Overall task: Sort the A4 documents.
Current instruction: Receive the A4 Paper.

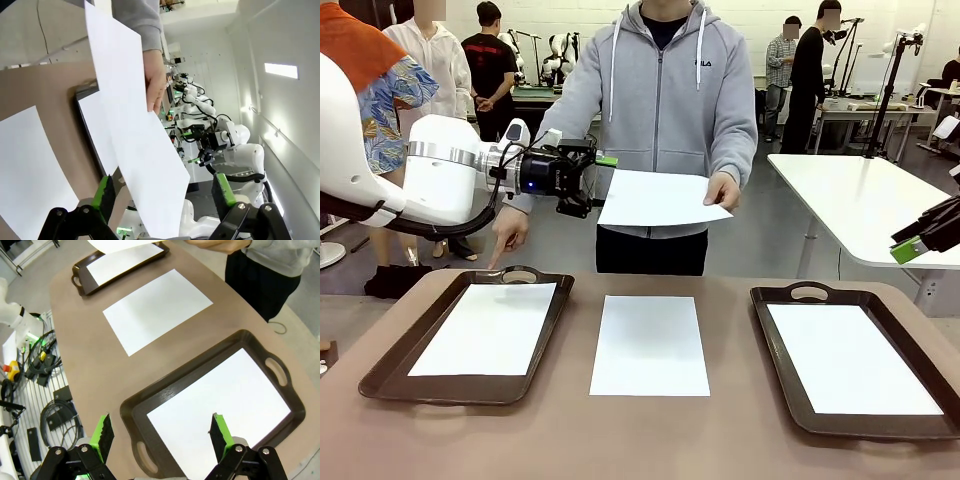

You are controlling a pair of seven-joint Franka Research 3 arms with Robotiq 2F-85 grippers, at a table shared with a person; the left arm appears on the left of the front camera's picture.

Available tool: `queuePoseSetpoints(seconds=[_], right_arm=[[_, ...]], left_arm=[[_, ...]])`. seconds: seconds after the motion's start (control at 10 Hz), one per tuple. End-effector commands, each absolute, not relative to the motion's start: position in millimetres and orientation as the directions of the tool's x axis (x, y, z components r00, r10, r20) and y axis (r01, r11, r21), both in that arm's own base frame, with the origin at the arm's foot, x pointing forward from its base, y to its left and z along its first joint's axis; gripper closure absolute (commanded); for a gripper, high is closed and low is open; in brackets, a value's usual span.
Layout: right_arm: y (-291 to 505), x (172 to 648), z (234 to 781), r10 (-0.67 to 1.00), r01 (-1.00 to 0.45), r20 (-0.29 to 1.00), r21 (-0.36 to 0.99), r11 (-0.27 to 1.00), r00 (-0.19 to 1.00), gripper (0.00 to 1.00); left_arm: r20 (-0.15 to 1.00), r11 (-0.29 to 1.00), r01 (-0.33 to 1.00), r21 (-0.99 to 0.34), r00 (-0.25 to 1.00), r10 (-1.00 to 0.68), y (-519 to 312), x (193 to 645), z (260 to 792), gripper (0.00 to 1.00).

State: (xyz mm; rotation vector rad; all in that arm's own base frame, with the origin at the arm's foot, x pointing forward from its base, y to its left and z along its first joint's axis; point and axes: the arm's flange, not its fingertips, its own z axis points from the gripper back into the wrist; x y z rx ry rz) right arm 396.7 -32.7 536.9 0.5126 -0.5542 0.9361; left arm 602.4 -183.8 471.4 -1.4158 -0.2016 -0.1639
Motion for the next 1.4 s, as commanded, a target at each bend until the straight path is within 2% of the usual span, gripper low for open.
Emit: queuePoseSetpoints(seconds=[0.0,0.3,0.6,1.3], right_arm=[[-32,397,536,0.602,-0.853,0.640,0.172,0.494,0.477,0.00],[-32,397,536,0.602,-0.853,0.640,0.172,0.494,0.477,0.00],[-32,397,536,0.602,-0.853,0.640,0.172,0.494,0.477,0.00],[-32,397,536,0.602,-0.853,0.640,0.172,0.494,0.477,0.00]], left_arm=[[0.213,0.107,0.214,-0.971,0.977,-0.026,-192,612,475,0.00],[0.131,0.039,0.135,-0.990,0.987,-0.095,-205,614,465,0.00],[0.103,0.047,0.111,-0.993,0.984,-0.149,-214,614,461,0.00],[0.134,0.073,0.146,-0.987,0.979,-0.157,-215,612,466,0.68]])
